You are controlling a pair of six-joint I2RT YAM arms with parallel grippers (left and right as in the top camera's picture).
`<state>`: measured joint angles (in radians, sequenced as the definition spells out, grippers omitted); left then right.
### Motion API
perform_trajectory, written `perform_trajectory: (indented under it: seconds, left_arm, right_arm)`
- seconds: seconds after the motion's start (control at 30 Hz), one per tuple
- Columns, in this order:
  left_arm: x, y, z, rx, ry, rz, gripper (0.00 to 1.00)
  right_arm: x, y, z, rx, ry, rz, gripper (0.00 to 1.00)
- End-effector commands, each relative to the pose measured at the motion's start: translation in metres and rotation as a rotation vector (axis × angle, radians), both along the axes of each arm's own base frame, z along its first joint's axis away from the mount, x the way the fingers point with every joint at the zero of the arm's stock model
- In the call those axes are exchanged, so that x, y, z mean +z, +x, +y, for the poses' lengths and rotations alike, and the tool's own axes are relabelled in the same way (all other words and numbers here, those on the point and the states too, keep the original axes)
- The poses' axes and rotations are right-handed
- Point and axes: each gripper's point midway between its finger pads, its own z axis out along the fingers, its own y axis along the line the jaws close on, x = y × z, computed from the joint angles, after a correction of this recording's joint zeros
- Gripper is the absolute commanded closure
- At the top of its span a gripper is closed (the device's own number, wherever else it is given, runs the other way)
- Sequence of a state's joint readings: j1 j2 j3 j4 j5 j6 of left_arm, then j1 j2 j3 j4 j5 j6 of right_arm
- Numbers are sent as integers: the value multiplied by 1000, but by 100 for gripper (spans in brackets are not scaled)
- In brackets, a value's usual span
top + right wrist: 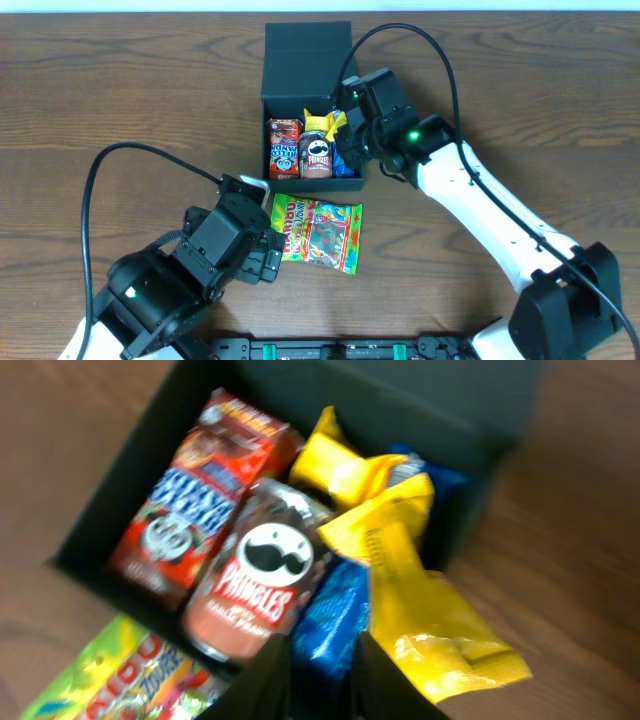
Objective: Pack container
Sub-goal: 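Push the yellow bar down beside the Pringles and open the right gripper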
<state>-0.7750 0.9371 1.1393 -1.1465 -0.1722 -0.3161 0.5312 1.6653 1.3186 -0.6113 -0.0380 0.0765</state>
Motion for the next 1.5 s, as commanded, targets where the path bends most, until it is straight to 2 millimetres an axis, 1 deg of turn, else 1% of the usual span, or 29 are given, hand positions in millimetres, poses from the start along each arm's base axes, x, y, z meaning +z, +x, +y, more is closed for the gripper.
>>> perform_trajectory:
  seconds: [0.0,0.03,0.1,0.17,0.2,0.27,0.37,0.47,0.53,0.67,0.77,0.8,0.93,1.0,1.03,1.17,1.33,1.47]
  left_arm:
    - [0,2,3,3,18,-10,5]
    - [0,2,3,3,18,-10,5]
    - [0,2,3,3,18,-10,5]
    - [0,2,3,3,18,-10,5]
    - [0,2,3,3,18,-10,5]
    - [0,2,3,3,18,-10,5]
    - [0,2,3,3,18,-10,5]
    - [0,2,3,3,18,-10,5]
    - [0,2,3,3,18,-10,5]
    - [0,2,3,3,18,-10,5]
    - [0,2,3,3,18,-10,5]
    - [0,2,3,3,18,-10,5]
    - [0,2,3,3,18,-10,5]
    - [0,2,3,3,18,-10,5]
    - [0,2,3,3,18,-10,5]
    - [0,2,3,3,18,-10,5]
    - [0,2,3,3,18,-10,5]
    - [0,2,3,3,18,-10,5]
  right_arm:
    - [12,16,-27,-128,-137,-118,71]
    - [13,17,-29,-102,-180,-142,70]
    - [11,12,-25,28,-243,-153,64]
    - [2,-4,-17,251,-301,-129,61]
    - [-1,-8,-16,318,-324,-125,60]
    - [-4,-9,-21,380,-366,-127,60]
    - [-5,-2,-25,424,-383,-147,62]
    - [-7,6,-23,441,-351,-148,64]
    - [-12,11,-23,456,-352,-135,64]
    - [-30,17,-20,482,-375,-102,64]
    - [-40,19,-18,486,-378,-86,64]
    - [-43,19,-18,488,-376,-83,62]
    - [-45,19,-13,501,-353,-79,58]
    - [-45,18,-13,502,-352,-79,59]
    - [-45,18,-13,502,-352,-78,59]
    - [-45,17,-13,482,-340,-66,72]
    - [-47,14,-12,482,-340,-51,80]
    - [-47,12,-11,482,-338,-48,88]
